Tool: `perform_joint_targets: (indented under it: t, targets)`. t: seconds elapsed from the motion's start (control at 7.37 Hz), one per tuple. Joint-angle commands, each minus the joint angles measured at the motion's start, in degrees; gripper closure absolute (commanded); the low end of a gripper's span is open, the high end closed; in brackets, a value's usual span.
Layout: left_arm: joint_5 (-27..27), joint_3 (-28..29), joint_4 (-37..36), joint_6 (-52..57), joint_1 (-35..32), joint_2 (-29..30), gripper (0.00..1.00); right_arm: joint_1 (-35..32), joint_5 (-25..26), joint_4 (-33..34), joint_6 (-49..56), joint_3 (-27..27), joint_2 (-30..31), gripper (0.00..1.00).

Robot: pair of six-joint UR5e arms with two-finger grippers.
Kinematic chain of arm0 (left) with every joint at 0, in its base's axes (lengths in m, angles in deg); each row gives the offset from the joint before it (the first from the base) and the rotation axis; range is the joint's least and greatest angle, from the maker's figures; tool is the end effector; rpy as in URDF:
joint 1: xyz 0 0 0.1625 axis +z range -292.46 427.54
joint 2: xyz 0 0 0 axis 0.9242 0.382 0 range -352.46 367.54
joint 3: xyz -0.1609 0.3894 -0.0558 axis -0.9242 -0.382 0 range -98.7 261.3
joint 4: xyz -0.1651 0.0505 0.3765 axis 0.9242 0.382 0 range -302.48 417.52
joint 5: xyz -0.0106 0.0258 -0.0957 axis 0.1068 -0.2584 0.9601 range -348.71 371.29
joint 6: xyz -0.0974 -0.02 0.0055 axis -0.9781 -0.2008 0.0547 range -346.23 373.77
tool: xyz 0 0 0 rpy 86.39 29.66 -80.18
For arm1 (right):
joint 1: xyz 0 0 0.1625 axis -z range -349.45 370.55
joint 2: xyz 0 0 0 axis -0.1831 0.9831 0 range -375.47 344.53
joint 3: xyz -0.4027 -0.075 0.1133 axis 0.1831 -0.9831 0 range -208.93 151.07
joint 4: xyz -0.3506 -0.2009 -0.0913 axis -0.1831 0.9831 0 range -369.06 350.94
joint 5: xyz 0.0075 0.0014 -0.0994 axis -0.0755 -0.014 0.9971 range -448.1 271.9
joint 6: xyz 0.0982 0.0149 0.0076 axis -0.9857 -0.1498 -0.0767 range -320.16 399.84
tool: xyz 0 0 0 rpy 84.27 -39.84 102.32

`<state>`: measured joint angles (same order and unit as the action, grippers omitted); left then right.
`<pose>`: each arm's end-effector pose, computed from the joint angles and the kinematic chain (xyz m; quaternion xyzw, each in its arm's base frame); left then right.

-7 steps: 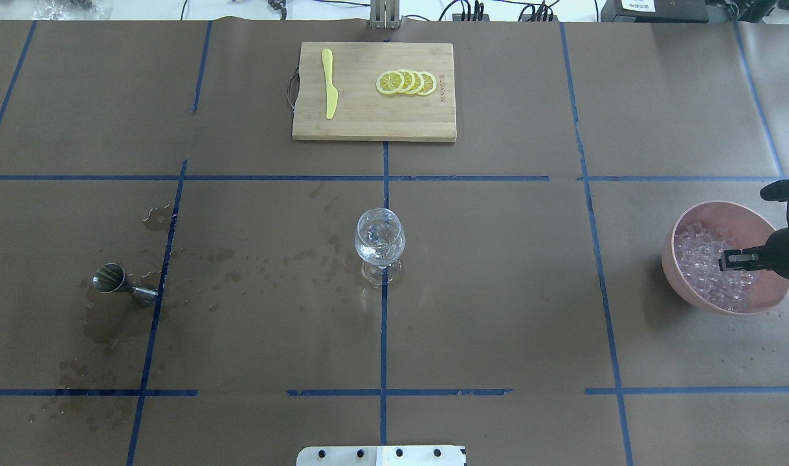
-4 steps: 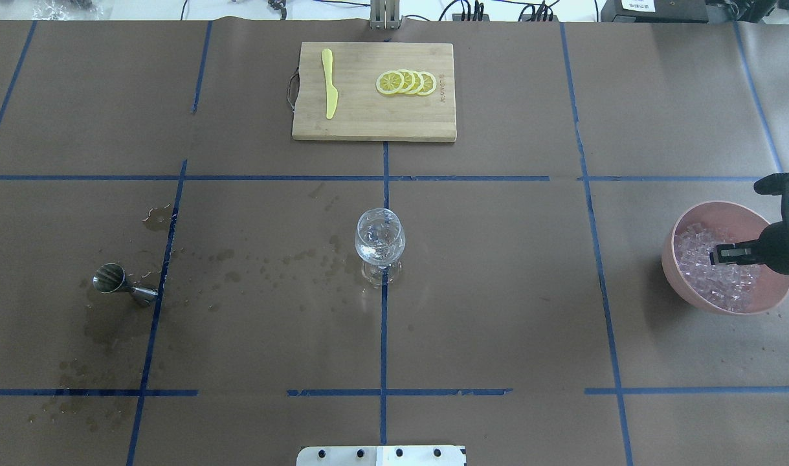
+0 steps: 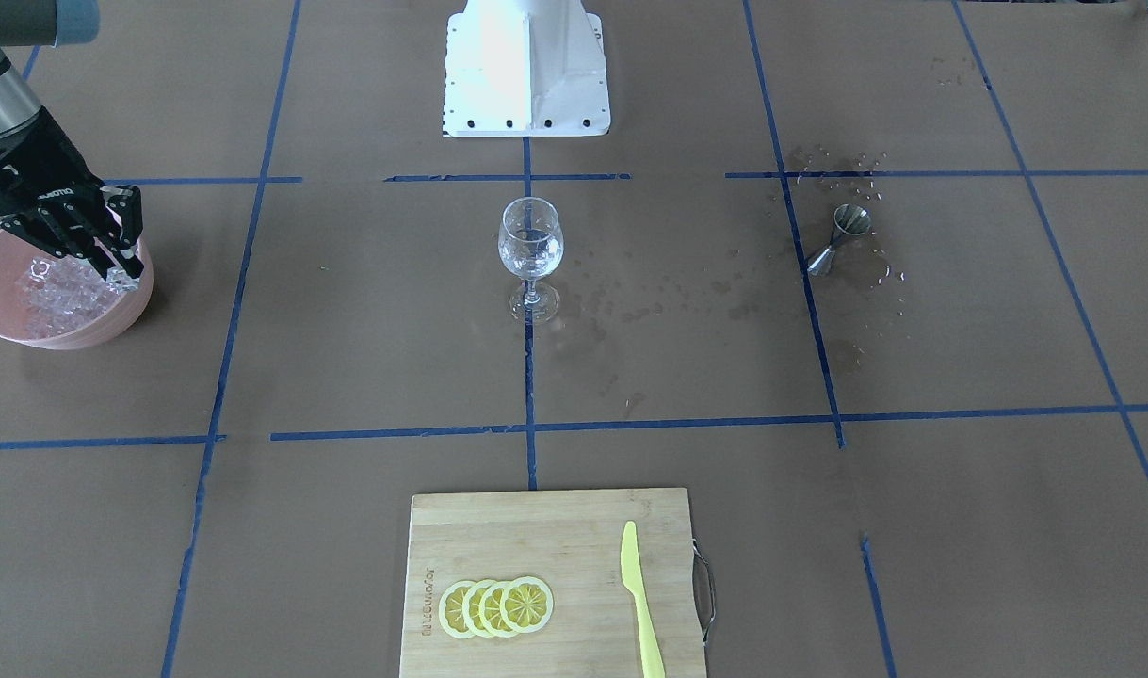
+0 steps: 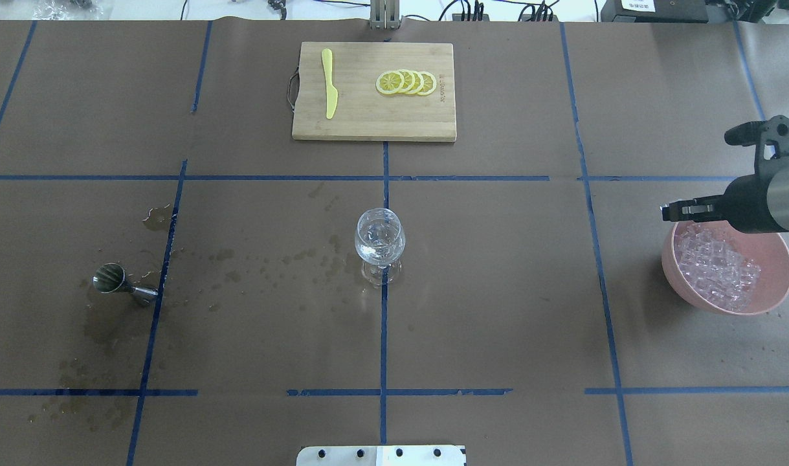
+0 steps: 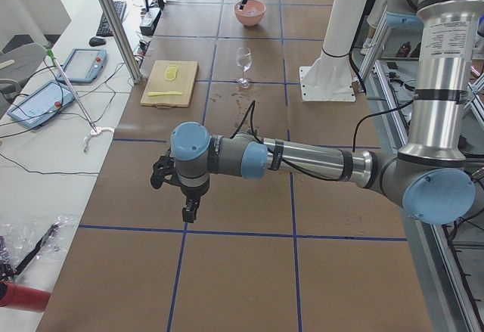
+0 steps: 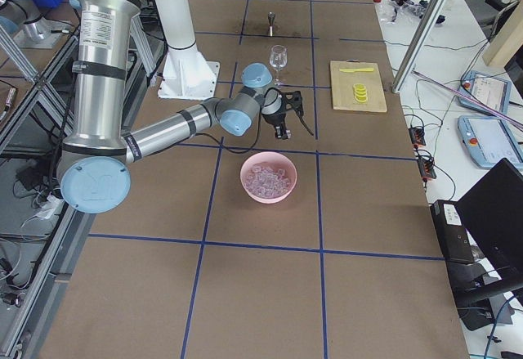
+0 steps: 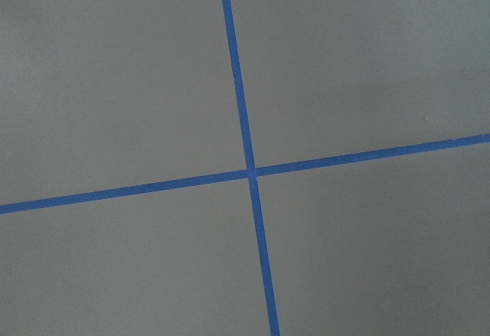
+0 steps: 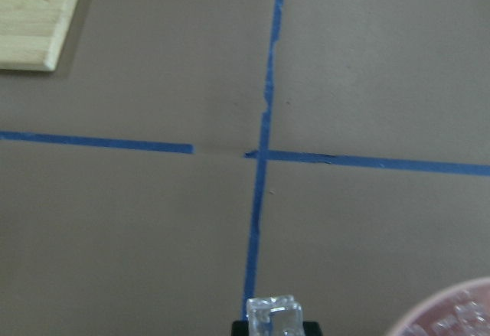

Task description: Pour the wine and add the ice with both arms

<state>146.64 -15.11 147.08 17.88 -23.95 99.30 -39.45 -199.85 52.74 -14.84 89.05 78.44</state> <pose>-0.0756 -0.5076 0.5876 0.0809 0.3811 0.0470 0.9198 -0.2241 -0.4170 0.4043 0.1686 -0.4330 0.0302 0.8850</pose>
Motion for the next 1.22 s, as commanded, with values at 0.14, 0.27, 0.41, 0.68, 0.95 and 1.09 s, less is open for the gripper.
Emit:
perform_joint_targets:
  t: [0.14,0.27,0.41,0.68,0.95,1.09]
  targets:
    - [0.09,0.0,0.0,-0.07,0.0,0.09,0.0,7.14,4.57,24.62,-9.78,-0.03,-24.91,1.0]
    - [0.18,0.0,0.0,0.02,0.09,0.09,0.0,12.5,10.09,30.95,-16.01,-0.03,-32.13,1.0]
    - [0.79,0.0,0.0,-0.07,0.09,0.09,0.0,15.6,12.06,36.32,-18.16,-0.12,-38.29,1.0]
    - [0.88,0.0,0.0,-0.07,0.09,0.09,0.0,19.3,13.65,42.68,-21.94,-0.82,-44.66,1.0]
    - [0.88,0.0,0.0,-0.07,0.09,0.09,0.0,22.21,16.73,47.61,-23.88,-5.01,-50.8,1.0]
    - [0.88,0.0,-0.09,0.02,0.09,0.09,0.0,22.83,17.0,48.59,-24.33,-7.65,-53.1,1.0]
